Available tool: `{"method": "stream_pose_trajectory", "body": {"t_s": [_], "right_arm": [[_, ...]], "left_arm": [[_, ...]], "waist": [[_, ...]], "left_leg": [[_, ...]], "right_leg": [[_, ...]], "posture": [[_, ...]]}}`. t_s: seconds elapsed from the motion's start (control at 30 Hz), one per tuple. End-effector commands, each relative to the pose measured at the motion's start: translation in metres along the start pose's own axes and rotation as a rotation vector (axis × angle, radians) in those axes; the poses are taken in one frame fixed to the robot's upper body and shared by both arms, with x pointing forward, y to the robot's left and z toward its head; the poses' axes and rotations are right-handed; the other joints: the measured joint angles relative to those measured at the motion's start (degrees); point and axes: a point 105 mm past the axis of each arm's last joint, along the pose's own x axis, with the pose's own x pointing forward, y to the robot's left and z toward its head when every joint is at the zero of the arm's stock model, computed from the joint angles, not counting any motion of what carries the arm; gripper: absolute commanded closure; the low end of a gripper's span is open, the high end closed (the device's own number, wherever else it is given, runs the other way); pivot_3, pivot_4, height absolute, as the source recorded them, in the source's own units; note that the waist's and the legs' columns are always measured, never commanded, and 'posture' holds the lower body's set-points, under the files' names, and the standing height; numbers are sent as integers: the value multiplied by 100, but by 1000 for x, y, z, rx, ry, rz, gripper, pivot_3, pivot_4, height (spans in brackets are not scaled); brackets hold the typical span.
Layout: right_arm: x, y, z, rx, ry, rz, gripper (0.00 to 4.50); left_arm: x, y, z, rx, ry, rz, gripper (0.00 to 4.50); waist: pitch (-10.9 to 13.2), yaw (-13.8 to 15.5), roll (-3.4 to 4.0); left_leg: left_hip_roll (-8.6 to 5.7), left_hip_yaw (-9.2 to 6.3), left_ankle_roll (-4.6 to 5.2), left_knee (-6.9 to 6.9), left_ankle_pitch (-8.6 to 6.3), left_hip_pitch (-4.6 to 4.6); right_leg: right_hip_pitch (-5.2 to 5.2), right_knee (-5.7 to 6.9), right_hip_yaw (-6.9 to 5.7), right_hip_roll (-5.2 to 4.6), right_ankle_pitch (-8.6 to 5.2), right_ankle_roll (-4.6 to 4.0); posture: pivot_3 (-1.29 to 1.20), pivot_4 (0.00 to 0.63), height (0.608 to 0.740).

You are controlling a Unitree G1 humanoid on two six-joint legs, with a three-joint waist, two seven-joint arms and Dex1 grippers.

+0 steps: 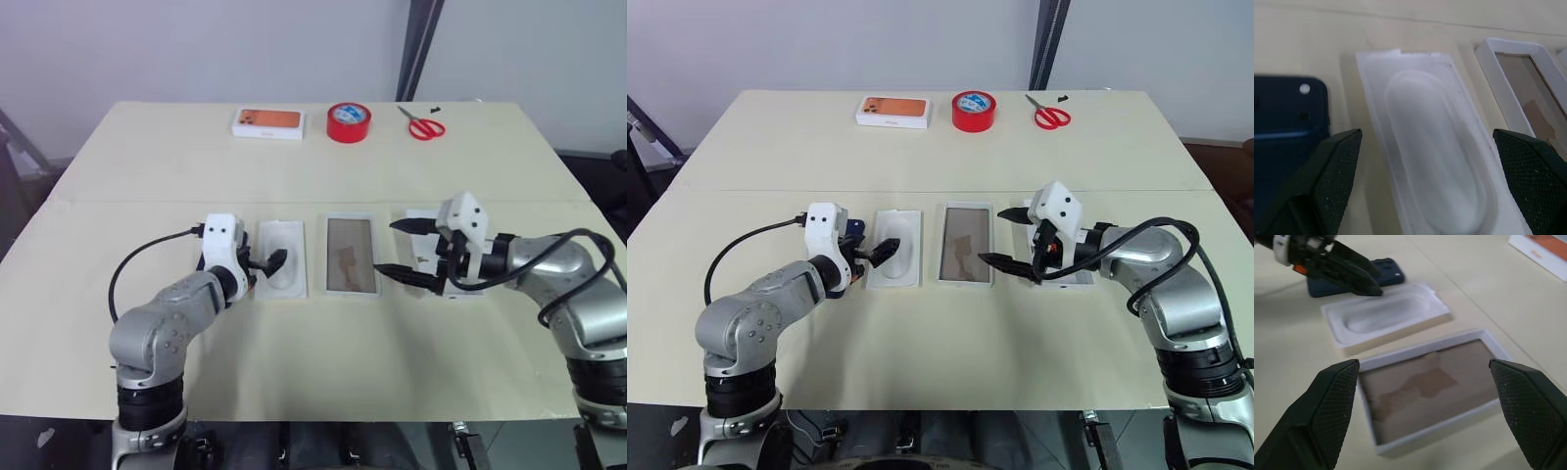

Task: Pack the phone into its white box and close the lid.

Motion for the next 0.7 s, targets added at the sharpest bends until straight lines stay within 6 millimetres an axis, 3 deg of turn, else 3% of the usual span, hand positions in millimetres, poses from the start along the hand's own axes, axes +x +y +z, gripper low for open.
{"method": "stream_pose_trajectory", "body": {"t_s": [0.03,0.23,0.37,0.5,0.63,0.7], "right_arm": [[-2,1,6,-21,-28,-1,55],[-1,3,9,-37,-30,26,55],[-5,20,10,-78,7,145,55],[-6,24,9,-86,18,162,55],[-6,27,8,-85,18,166,0],[-6,28,9,-85,17,166,0]], "left_arm": [[-2,-1,6,-56,2,22,0],[0,-3,-7,-122,107,42,0],[2,-2,-12,-177,150,71,0],[7,-4,-13,-241,150,69,0],[9,-3,-11,-280,146,72,1183],[10,-3,-11,-284,146,72,2217]], "waist": [[0,2,0],[1,1,-1],[1,10,-2],[1,23,-2],[1,77,-2],[1,103,-2]], "left_leg": [[3,-2,1,13,-1,-2],[6,-4,10,40,-6,-4],[5,-5,11,46,-7,-5],[5,-7,11,46,-8,-3],[5,-6,10,48,-9,-2],[5,-6,9,48,-9,-2]], "right_leg": [[3,2,0,4,0,0],[13,4,-2,8,-1,1],[16,2,-2,8,-1,2],[20,1,-2,8,-1,2],[21,0,-2,7,-1,1],[21,-1,-2,7,-1,1]], "posture": [[0,150,725],[0,150,725],[0,150,725],[0,150,725],[0,150,725],[0,150,725]]}}
